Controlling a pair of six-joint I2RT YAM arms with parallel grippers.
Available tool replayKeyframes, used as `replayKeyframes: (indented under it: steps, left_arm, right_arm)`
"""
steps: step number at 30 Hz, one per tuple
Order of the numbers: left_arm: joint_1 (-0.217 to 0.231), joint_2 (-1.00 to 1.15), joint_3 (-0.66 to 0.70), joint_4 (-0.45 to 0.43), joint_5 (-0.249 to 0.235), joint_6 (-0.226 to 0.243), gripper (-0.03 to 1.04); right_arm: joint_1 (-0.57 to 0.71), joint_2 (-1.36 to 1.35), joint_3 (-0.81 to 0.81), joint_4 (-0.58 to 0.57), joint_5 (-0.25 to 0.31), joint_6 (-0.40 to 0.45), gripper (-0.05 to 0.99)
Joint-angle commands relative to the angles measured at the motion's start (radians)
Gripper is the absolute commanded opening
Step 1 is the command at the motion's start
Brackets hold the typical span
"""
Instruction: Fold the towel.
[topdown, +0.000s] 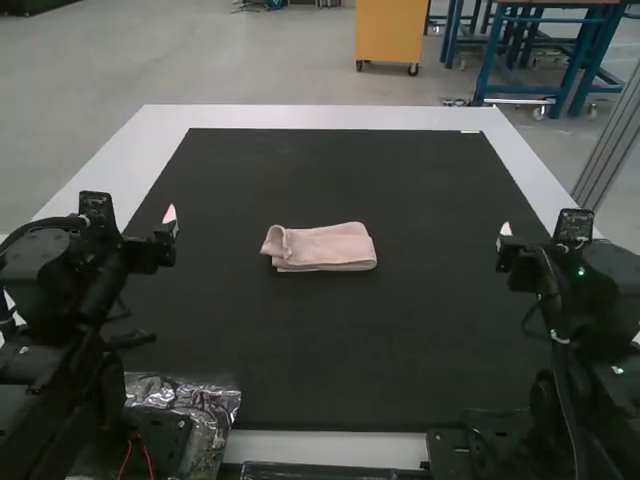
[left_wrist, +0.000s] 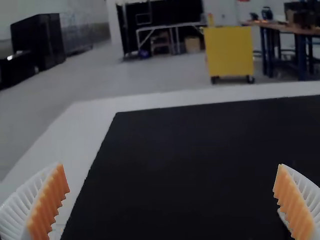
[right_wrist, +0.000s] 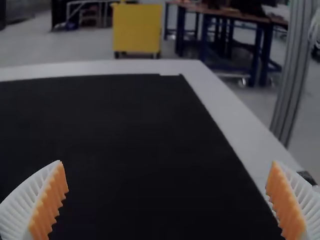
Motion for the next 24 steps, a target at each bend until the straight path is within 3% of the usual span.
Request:
replayKeyframes:
  steps: [1,3,24]
  left_arm:
    - [0.006,-0.008,-0.007,-0.038,-0.049,-0.053,0.97]
    - [0.006,-0.008,-0.006,-0.037,-0.049,-0.056,0.97]
    - [0.006,-0.008,-0.007,-0.037,-0.049,-0.059,0.97]
  right_arm:
    - [-0.012,-0.006,-0.006,-0.007,-0.047,-0.005,0.91]
    - [-0.01,-0.006,-0.006,-0.024,-0.114,-0.005,0.91]
    - [-0.01,-0.006,-0.006,-0.026,-0.121,-0.005,0.91]
